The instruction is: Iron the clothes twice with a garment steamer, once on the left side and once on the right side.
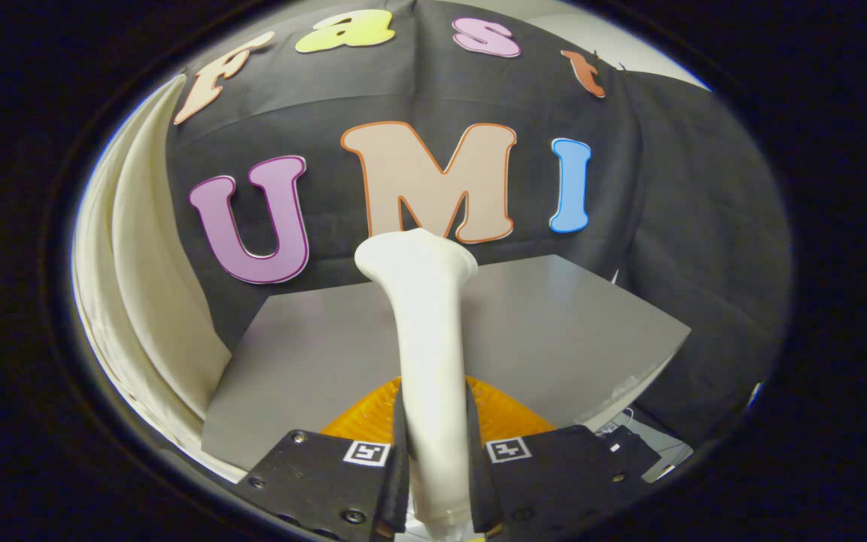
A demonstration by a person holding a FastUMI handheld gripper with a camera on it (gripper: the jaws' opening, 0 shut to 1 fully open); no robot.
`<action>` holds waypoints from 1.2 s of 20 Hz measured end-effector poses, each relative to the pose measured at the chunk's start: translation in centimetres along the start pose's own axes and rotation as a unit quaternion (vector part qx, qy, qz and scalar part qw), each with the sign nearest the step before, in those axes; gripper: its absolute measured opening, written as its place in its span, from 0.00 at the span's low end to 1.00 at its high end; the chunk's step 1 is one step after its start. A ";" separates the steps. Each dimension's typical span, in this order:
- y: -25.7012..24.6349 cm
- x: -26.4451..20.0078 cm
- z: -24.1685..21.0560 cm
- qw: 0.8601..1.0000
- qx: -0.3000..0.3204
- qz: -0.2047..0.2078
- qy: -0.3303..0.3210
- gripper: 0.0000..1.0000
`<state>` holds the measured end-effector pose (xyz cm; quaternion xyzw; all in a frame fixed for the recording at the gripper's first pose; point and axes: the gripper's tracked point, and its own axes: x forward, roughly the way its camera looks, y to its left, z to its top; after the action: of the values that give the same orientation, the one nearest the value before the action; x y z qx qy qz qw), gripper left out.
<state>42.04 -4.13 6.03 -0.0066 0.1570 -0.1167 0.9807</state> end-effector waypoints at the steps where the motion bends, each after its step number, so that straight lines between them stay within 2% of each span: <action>1: 0.1 -1.5 0.1 1.000 0.005 -0.002 -0.017 0.32; 3: 0.4 -5.1 0.5 0.999 0.004 -0.016 -0.051 0.32; 7: 3.9 -13.6 0.8 0.996 -0.005 -0.006 -0.088 0.32; 11: 9.9 -21.8 0.4 0.994 -0.026 0.020 -0.102 0.32; 15: 17.7 -27.6 -0.7 0.991 -0.032 0.067 -0.114 0.32; 19: 25.5 -30.4 -1.9 0.985 -0.023 0.117 -0.121 0.32; 24: 33.8 -29.1 -2.7 0.979 -0.047 0.160 -0.113 0.32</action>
<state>21.97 35.55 10.67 -0.0406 0.0495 0.0510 0.9966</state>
